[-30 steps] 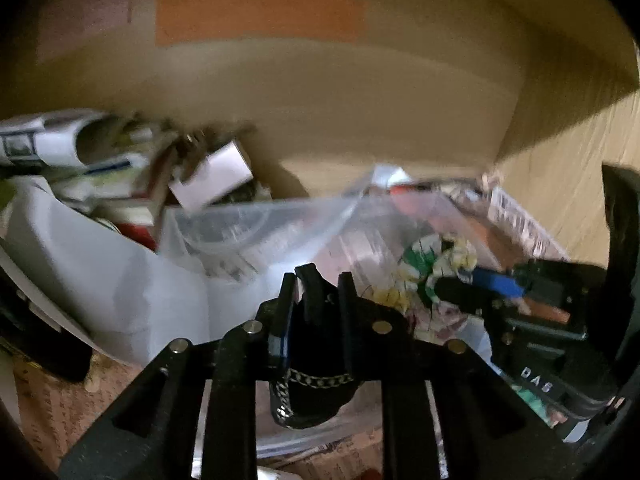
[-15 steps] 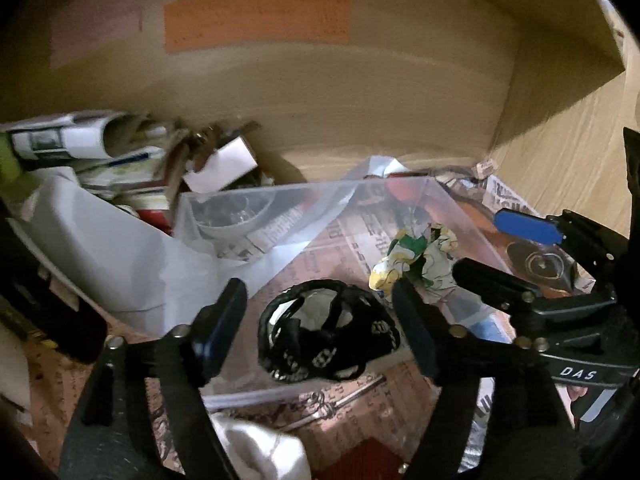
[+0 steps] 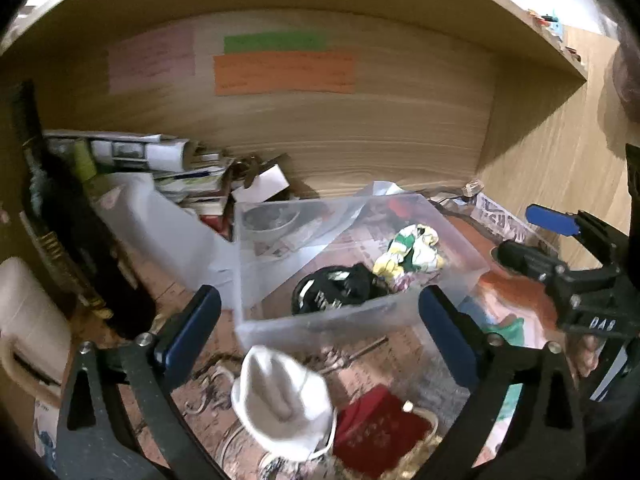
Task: Organize soft objects
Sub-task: 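Open the left tool over the clear box while the right tool releases the floral cloth into it, then grasp the white drawstring bag with the left tool while the right tool grasps the green knit glove, then drop the white bag into the box with the left tool while the right tool drops the glove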
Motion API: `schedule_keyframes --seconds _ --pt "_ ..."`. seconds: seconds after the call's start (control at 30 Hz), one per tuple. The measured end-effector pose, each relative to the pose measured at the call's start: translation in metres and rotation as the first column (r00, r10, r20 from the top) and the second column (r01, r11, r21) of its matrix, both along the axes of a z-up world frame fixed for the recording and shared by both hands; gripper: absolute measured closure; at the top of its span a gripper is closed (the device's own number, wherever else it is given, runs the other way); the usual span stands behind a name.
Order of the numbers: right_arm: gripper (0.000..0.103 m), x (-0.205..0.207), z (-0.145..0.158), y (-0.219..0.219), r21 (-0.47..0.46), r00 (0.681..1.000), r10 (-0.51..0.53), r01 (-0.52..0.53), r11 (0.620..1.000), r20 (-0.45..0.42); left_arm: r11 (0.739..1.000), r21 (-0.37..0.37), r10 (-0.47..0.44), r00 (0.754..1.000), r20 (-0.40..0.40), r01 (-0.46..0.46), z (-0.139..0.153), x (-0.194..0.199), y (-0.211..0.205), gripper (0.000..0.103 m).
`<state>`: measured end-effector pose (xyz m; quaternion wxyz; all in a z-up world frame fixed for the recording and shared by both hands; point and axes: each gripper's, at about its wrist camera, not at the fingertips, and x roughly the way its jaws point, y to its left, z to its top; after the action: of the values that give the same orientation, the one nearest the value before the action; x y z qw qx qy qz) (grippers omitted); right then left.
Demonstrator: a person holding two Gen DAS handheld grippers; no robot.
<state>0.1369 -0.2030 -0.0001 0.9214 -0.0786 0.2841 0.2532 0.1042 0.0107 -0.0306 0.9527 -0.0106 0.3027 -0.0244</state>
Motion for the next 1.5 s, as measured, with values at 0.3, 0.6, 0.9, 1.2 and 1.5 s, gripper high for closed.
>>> schedule_keyframes --seconds 0.3,0.6,0.9,1.2,1.5 --pt "0.02 -0.027 -0.027 -0.03 0.001 0.995 -0.074 0.074 0.997 -0.066 1.0 -0.004 0.0 0.997 -0.074 0.0 -0.028 -0.024 0.01 0.002" --pt "0.02 -0.04 -0.064 -0.049 -0.021 0.976 -0.106 0.103 0.994 -0.19 0.998 -0.041 0.04 0.974 -0.223 -0.05 -0.075 -0.018 0.025 0.002" --pt "0.056 -0.04 -0.09 -0.043 -0.021 0.958 -0.064 0.06 0.998 -0.281 0.995 -0.059 0.063 0.967 -0.249 -0.08 -0.093 -0.009 0.032 0.021" --pt "0.086 -0.04 -0.087 -0.043 0.001 0.963 -0.063 0.065 0.998 -0.264 0.995 -0.091 0.021 0.965 -0.26 -0.046 -0.097 -0.007 0.027 0.065" --pt "0.089 -0.037 -0.059 -0.05 0.027 0.98 -0.097 0.103 0.994 -0.172 0.996 -0.084 0.004 0.986 -0.164 -0.018 -0.066 -0.035 0.02 0.075"
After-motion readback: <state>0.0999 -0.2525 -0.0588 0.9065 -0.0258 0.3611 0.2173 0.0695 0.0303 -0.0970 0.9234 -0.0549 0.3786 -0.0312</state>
